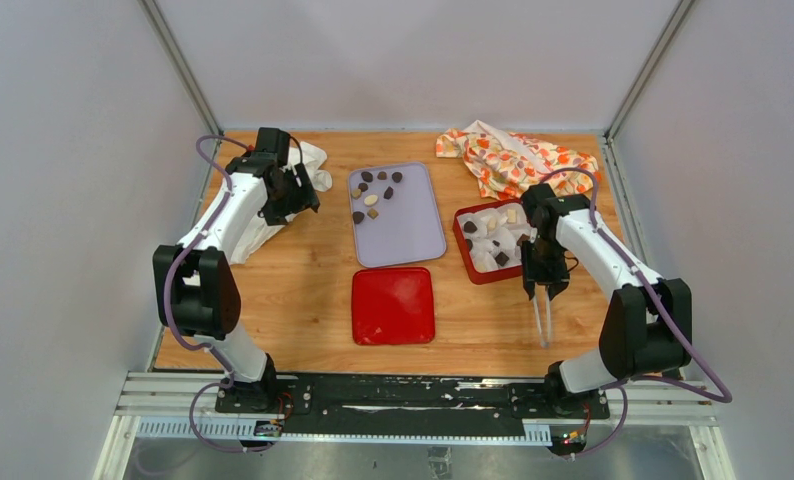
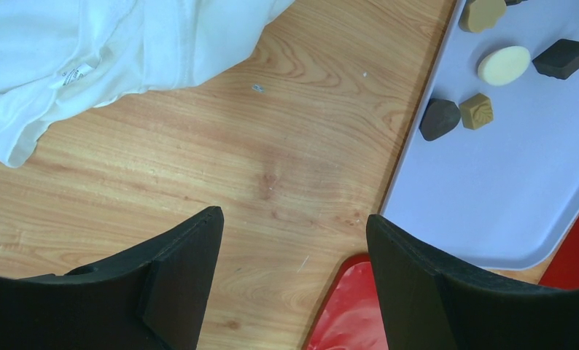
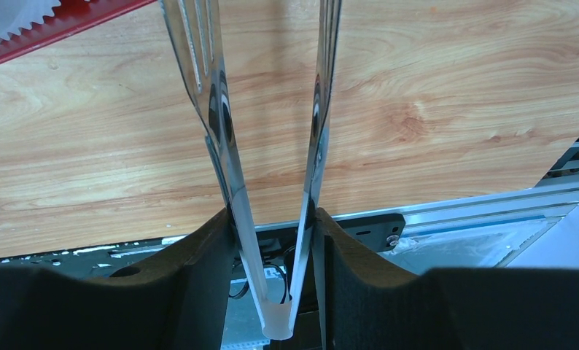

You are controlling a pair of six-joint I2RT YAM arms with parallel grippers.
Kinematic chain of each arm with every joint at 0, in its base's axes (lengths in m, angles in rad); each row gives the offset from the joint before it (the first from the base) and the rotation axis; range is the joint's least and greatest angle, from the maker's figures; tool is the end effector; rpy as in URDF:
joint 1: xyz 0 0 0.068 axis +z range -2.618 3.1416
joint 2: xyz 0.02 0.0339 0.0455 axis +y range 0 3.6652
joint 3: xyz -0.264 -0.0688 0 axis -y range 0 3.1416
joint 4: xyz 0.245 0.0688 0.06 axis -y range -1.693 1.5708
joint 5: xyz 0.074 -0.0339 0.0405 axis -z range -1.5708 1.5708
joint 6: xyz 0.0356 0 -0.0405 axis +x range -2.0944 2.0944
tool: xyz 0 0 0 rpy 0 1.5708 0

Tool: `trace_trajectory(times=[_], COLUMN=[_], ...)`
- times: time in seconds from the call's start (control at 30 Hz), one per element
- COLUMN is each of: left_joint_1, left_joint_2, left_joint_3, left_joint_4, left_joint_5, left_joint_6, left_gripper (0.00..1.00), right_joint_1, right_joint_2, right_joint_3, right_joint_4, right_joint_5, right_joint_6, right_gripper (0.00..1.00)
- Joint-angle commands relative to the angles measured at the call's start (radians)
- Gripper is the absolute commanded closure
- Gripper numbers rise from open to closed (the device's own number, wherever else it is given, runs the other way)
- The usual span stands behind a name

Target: Pack the chocolate

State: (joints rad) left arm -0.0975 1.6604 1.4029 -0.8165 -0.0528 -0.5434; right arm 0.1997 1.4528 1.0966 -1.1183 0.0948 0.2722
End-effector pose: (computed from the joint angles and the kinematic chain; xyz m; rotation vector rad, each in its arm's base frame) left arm 0.3466 -0.0320 0.2758 -0.6033 2.5806 -0.1453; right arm 0.2457 0.0463 0.2375 0.1165 3.0218 -0.1054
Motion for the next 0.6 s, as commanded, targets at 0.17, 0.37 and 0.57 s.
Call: trace_trajectory(times=[0.17, 0.37, 0.57], left_joint_1=[0.008, 0.008, 0.008], left_joint_2=[0.014, 0.015, 0.018], left_joint_3=[0.030, 0.031, 0.033], left_joint_4=[0.005, 0.005, 0.004], left_joint_5=[0.002, 0.001, -0.001], left_joint_6=[-0.006, -0.006, -0.003], left_gripper=[0.23, 0.23, 0.23], right_joint_1=[-0.016, -0.016, -0.076], right_joint_2=[0.009, -0.009, -0.057], right_joint_3=[0.022, 0.043, 0.105], right_joint_4=[-0.032, -0.043, -0.052], right_joint_5=[0.010, 0.050, 0.102], right_joint_6=[-0.001, 0.006, 0.000], right_gripper=[0.55, 0.64, 0.72])
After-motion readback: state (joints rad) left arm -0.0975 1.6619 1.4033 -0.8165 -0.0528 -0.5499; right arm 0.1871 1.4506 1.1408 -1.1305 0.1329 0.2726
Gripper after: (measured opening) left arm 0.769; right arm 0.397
